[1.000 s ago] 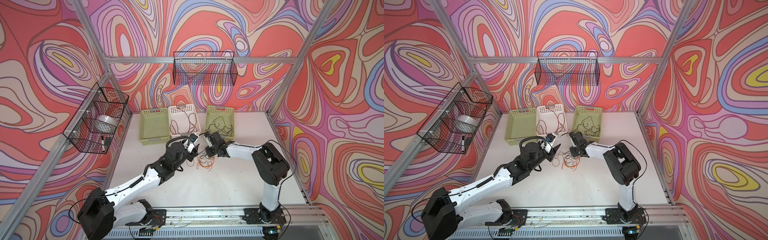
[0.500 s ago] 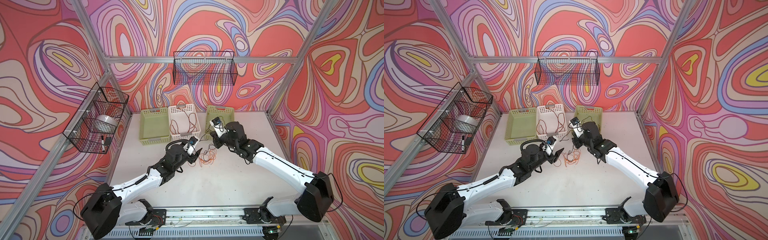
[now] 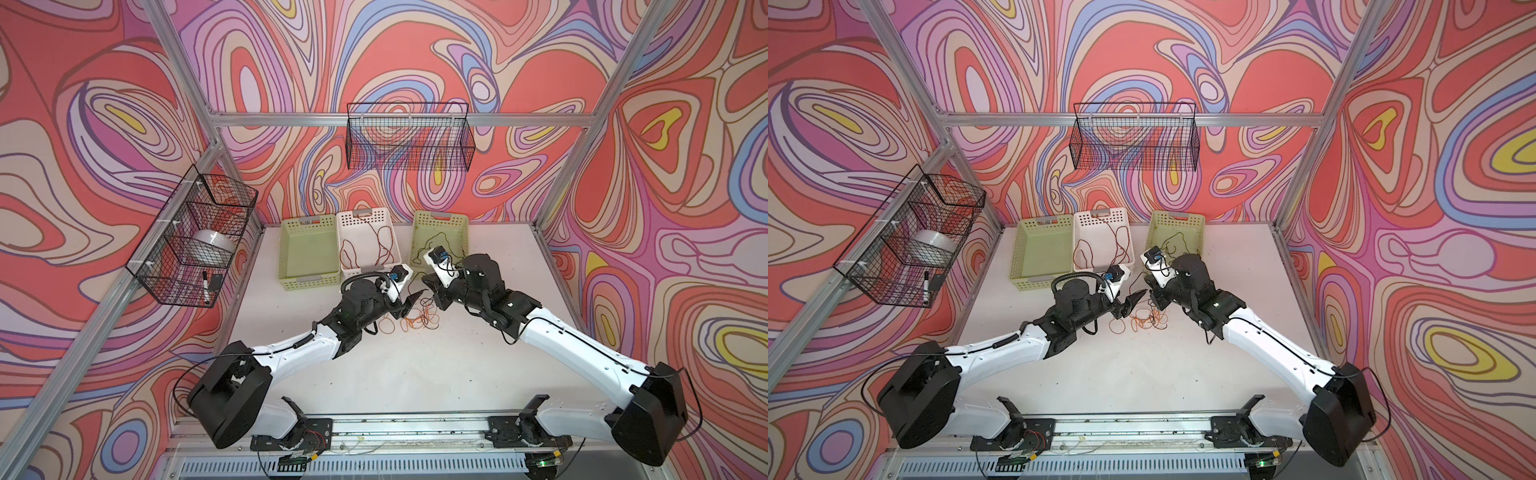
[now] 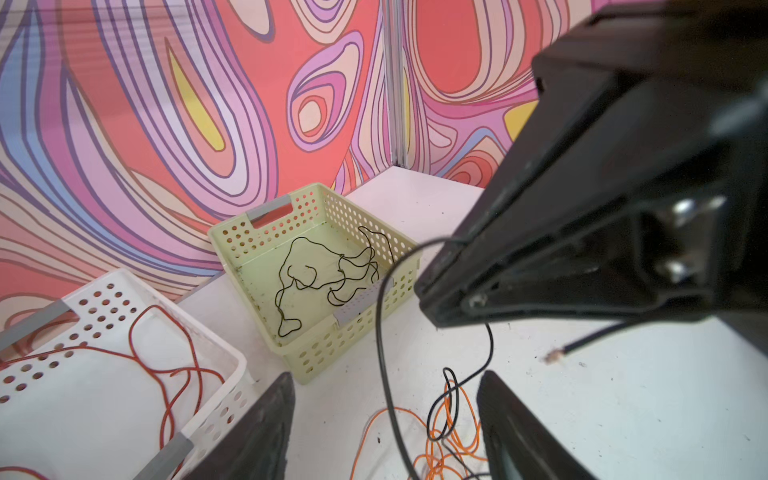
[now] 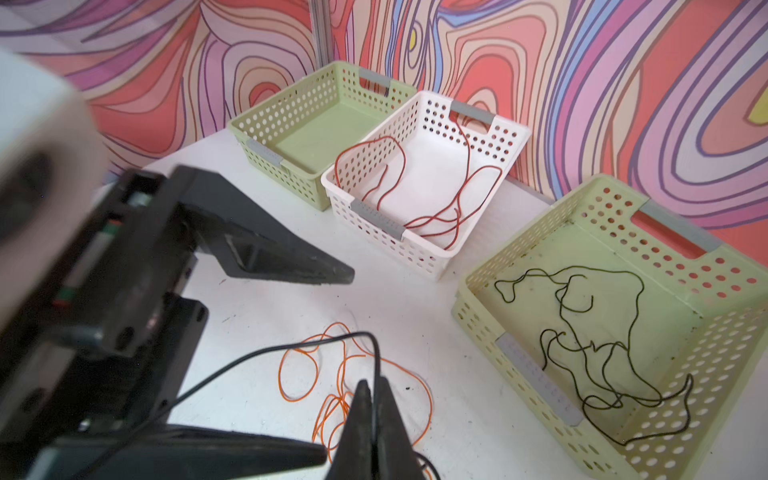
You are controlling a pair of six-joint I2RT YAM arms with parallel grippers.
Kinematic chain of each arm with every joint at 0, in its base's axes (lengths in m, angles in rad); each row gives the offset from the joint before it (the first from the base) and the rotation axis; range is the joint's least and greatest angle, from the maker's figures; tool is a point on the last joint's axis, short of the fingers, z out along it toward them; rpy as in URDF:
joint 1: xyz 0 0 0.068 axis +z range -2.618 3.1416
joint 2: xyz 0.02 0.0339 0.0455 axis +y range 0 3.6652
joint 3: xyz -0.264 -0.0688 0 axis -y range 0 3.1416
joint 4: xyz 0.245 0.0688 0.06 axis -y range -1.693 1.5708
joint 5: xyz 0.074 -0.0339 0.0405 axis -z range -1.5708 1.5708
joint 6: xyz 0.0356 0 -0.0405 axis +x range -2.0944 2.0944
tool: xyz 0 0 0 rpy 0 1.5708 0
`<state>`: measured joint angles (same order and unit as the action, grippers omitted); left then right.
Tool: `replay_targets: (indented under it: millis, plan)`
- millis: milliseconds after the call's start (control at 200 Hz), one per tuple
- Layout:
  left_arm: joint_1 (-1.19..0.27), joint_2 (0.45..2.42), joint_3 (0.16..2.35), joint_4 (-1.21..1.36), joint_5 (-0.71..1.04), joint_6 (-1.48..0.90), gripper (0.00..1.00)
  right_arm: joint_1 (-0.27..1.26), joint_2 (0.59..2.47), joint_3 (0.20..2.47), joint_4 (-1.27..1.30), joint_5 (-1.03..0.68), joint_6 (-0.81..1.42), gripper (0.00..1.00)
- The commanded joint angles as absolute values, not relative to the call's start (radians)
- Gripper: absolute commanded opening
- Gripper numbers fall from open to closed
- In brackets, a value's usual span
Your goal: Untangle the cables
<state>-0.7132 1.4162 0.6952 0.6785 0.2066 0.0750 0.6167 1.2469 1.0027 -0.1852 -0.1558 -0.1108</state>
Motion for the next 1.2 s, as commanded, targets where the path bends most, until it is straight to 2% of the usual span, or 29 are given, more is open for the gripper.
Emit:
replay_targets:
  millis: [0,115,406,596,701,821,911,1001,1197]
  plan:
    - [-0.710,1.443,0.650,0.889,0.274,0.022,0.72,0.620,1.213,0.995,-0.117,-0.170,-0.078,0.00]
    - [-0.715,1.467,0.638,0.971,0.309,0.005,0.73,0.620,1.207,1.016,-0.106,-0.178,-0.041,0.00]
    - [-0.746,1.553,0.727,0.970,0.362,0.031,0.74,0.620,1.213,1.060,-0.082,-0.228,0.033,0.00]
    - [-0.752,1.615,0.787,1.007,0.365,0.005,0.69,0.620,1.230,1.068,-0.066,-0.264,0.065,0.00]
    - [-0.752,1.627,0.825,0.987,0.360,0.003,0.53,0.620,1.229,1.062,-0.065,-0.265,0.070,0.00]
    - [-0.752,1.620,0.858,0.938,0.372,0.005,0.20,0.620,1.224,1.063,-0.075,-0.250,0.071,0.00]
    - [-0.752,1.602,0.865,0.919,0.387,0.003,0.00,0.619,1.218,1.064,-0.089,-0.210,0.065,0.00]
    - [-0.752,1.574,0.862,0.892,0.393,0.004,0.00,0.618,1.205,1.065,-0.099,-0.175,0.049,0.12]
    - [-0.751,1.523,0.861,0.854,0.395,0.003,0.00,0.572,1.137,1.012,-0.097,-0.084,0.021,0.48]
